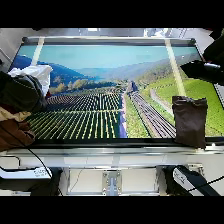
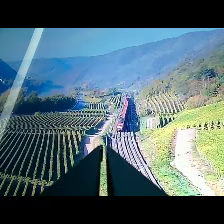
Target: Fold the shirts.
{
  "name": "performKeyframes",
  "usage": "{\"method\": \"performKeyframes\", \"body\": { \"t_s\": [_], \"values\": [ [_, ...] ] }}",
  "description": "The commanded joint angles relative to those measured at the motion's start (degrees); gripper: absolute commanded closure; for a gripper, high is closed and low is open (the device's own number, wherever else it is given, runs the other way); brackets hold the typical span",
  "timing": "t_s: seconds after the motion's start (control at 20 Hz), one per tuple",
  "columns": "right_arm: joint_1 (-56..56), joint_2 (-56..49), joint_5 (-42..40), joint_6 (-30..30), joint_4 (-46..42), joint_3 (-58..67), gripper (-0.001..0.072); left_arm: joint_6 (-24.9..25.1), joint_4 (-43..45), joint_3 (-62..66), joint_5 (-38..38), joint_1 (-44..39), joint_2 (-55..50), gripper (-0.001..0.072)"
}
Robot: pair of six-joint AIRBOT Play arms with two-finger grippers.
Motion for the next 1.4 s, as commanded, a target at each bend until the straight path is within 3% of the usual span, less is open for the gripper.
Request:
{"method": "performKeyframes", "body": {
  "t_s": [0.0, 0.05, 0.3, 0.4, 0.5, 0.55, 0.75, 0.95, 1.1, 1.35],
  "values": [
    [0.0, 0.0, -0.1, 0.4, 0.8, 0.0, 0.0494, 3.0, -7.2, 0.2, 6.2, 3.5, -2.8, -0.0002],
    [0.0, 0.0, -0.2, 0.4, 1.4, 0.0, 0.0392, 3.0, -7.2, 0.2, 6.8, 3.4, -3.7, -0.0002],
    [0.0, 0.0, -0.2, 3.2, 1.6, 0.0, 0.0385, 3.0, -9.1, 3.3, 7.2, 2.1, -9.8, 0.0003],
    [0.0, 0.0, -0.2, 3.2, 1.7, 0.0, 0.0386, 3.7, -9.3, 5.3, 7.9, 1.2, -11.7, 0.0069],
    [0.0, 0.0, -0.2, 3.2, 1.9, 0.0, 0.039, 4.5, -9.3, 5.9, 9.6, 0.4, -12.3, 0.0584],
    [0.0, 0.0, -0.2, 3.2, 2.2, 0.0, 0.0391, 4.7, -9.4, 6.1, 10.0, 0.1, -12.2, 0.0698],
    [0.0, 0.0, -0.2, 3.2, 5.1, 0.1, 0.0401, 6.3, -9.4, 6.5, 6.8, -1.0, -7.0, 0.0698],
    [0.0, 0.0, 0.3, 3.2, 6.1, 3.2, 0.0401, 12.9, -9.4, 6.5, -1.0, -6.2, 6.7, 0.0698],
    [0.0, 0.0, 4.0, 3.2, 6.1, 9.5, 0.0401, 17.8, -9.4, 6.5, -6.6, -15.4, 17.4, 0.0699],
    [0.0, 0.0, 10.8, 3.1, 5.6, 22.6, 0.0401, 19.9, -9.3, 6.5, -17.9, -36.4, 26.5, 0.0698]
  ]
}}
